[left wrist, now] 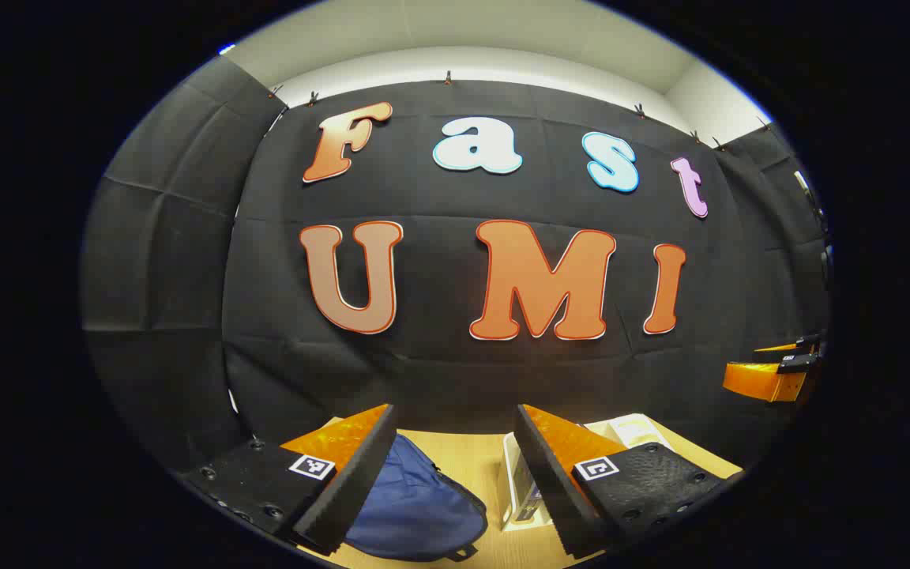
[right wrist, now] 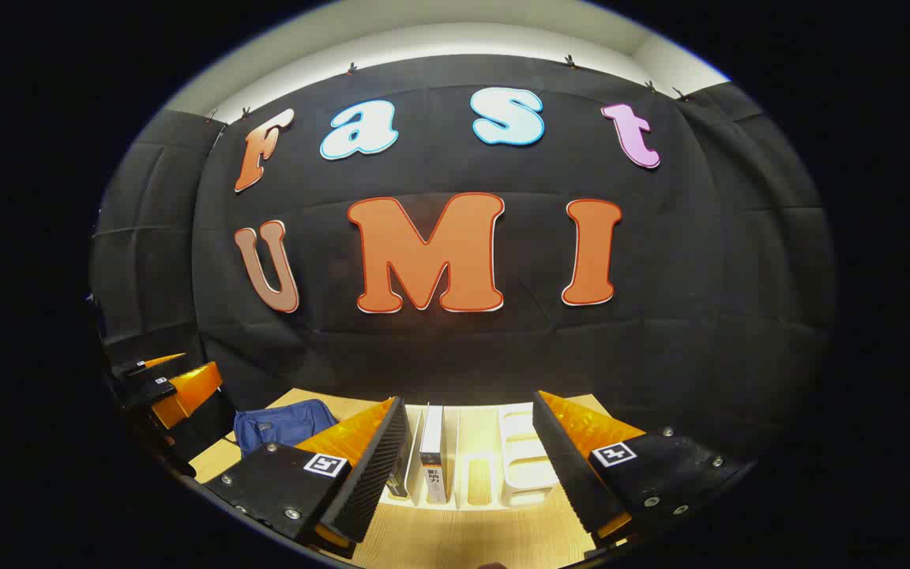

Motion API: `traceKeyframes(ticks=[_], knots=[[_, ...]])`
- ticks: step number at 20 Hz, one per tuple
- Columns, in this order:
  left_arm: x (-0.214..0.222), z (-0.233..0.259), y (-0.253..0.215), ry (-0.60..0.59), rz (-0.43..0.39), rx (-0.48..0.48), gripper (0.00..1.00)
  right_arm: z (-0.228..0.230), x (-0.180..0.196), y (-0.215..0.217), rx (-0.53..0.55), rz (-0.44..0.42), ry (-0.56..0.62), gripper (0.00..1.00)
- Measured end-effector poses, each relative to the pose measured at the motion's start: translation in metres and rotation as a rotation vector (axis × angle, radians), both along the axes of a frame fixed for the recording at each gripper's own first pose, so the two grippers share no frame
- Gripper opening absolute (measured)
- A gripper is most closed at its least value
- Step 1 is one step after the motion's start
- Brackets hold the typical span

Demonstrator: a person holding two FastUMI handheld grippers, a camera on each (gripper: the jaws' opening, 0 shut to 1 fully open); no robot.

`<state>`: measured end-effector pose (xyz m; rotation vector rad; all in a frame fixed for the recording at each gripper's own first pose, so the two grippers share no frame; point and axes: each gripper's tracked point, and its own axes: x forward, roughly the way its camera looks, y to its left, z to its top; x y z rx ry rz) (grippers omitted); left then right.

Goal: Open the schoolbag, grab two books from the bookshelf and put them into the schoolbag.

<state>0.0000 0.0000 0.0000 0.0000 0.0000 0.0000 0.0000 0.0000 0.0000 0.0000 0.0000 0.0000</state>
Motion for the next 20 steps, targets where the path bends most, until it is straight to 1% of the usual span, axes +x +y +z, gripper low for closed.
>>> traceKeyframes(ticks=[5,10,14,17,20], knots=[[0.002,-0.004,0.000,0.009,-0.005,0.008,0.94,0.000,-0.002,-0.008,0.008,-0.014,0.003,0.97],[0.004,-0.009,0.000,0.024,-0.007,-0.016,0.94,-0.001,-0.003,-0.013,0.005,-0.026,0.011,0.97],[0.004,-0.010,0.000,0.036,-0.009,-0.007,0.94,-0.001,-0.003,-0.014,0.004,-0.024,0.010,0.96],[0.003,-0.011,-0.002,0.036,-0.020,-0.007,0.94,-0.001,-0.002,-0.012,0.001,-0.021,0.013,0.96],[0.000,-0.006,-0.005,0.019,-0.043,-0.035,0.94,-0.002,-0.001,-0.010,-0.002,-0.017,0.019,0.97]])
